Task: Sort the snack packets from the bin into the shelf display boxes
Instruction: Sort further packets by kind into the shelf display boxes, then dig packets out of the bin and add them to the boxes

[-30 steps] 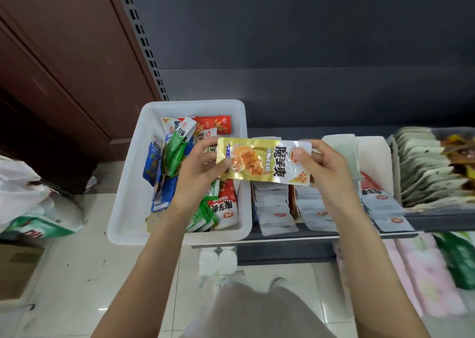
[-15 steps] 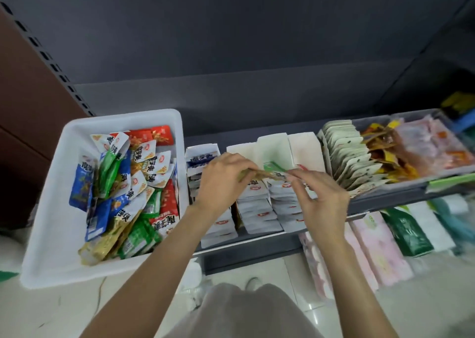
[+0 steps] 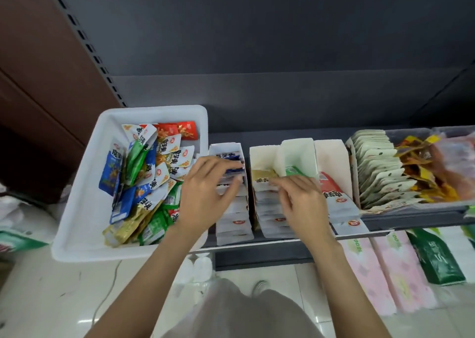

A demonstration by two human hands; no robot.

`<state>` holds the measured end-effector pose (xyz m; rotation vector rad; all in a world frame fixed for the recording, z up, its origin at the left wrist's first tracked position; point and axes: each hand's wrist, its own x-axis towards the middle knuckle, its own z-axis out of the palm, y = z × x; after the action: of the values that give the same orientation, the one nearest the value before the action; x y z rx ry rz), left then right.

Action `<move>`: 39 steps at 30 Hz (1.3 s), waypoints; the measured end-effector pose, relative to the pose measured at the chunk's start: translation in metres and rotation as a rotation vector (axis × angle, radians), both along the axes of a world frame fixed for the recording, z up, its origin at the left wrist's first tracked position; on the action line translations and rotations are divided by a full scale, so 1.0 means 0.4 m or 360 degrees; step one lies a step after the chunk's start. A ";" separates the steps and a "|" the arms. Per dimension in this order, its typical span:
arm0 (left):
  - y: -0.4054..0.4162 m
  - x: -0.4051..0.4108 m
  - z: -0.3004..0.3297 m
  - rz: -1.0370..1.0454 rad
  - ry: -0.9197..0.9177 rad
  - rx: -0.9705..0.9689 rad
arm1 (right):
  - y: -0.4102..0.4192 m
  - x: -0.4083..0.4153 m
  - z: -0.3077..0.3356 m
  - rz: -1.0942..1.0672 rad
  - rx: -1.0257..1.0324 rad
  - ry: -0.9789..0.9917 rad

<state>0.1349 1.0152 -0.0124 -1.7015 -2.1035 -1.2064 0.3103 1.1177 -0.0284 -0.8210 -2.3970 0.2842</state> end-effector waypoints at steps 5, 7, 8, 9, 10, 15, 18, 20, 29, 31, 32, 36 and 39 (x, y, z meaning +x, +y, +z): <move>-0.157 -0.127 -0.043 0.0530 -0.0252 -0.0007 | -0.086 -0.095 0.067 0.0290 -0.0126 0.0325; -0.217 -0.197 -0.090 0.0705 -0.0268 -0.0381 | -0.123 -0.170 0.072 0.0500 -0.0159 0.0196; -0.245 -0.227 -0.112 0.0761 -0.0301 -0.0604 | -0.142 -0.212 0.067 0.0593 -0.0191 0.0089; -0.269 -0.250 -0.128 0.0795 -0.0348 -0.0799 | -0.160 -0.256 0.058 0.0663 -0.0244 -0.0037; -0.285 -0.266 -0.138 0.0809 -0.0385 -0.0938 | -0.175 -0.300 0.046 0.0709 -0.0299 -0.0175; -0.283 -0.299 -0.134 0.0665 -0.0109 -0.1298 | -0.202 -0.488 -0.044 0.0818 -0.0175 -0.0800; -0.269 -0.320 -0.137 0.0610 0.0053 -0.1536 | -0.212 -0.545 -0.067 0.0841 0.0027 -0.0982; -0.267 -0.336 -0.140 0.0579 0.0006 -0.1544 | -0.212 -0.563 -0.080 0.0818 0.0088 -0.1060; -0.280 -0.353 -0.121 0.0570 0.0319 -0.0945 | -0.183 -0.535 -0.067 0.0709 -0.0364 -0.0838; -0.291 -0.351 -0.094 0.0564 0.0076 -0.0522 | -0.181 -0.514 -0.025 0.0557 -0.0670 -0.0438; -0.293 -0.345 -0.072 0.0549 -0.0172 -0.0371 | -0.179 -0.500 -0.001 0.0477 -0.0849 -0.0227; -0.275 -0.312 0.007 0.0492 -0.1376 -0.0151 | -0.169 -0.440 0.069 0.0335 -0.1680 0.0314; -0.259 -0.281 0.037 0.0382 -0.1552 -0.0164 | -0.163 -0.405 0.099 0.0370 -0.1863 0.0448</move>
<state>0.0223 0.9115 0.0025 -0.8708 -2.7744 -2.1444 0.1481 1.0526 0.0112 -0.8495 -1.9028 1.8503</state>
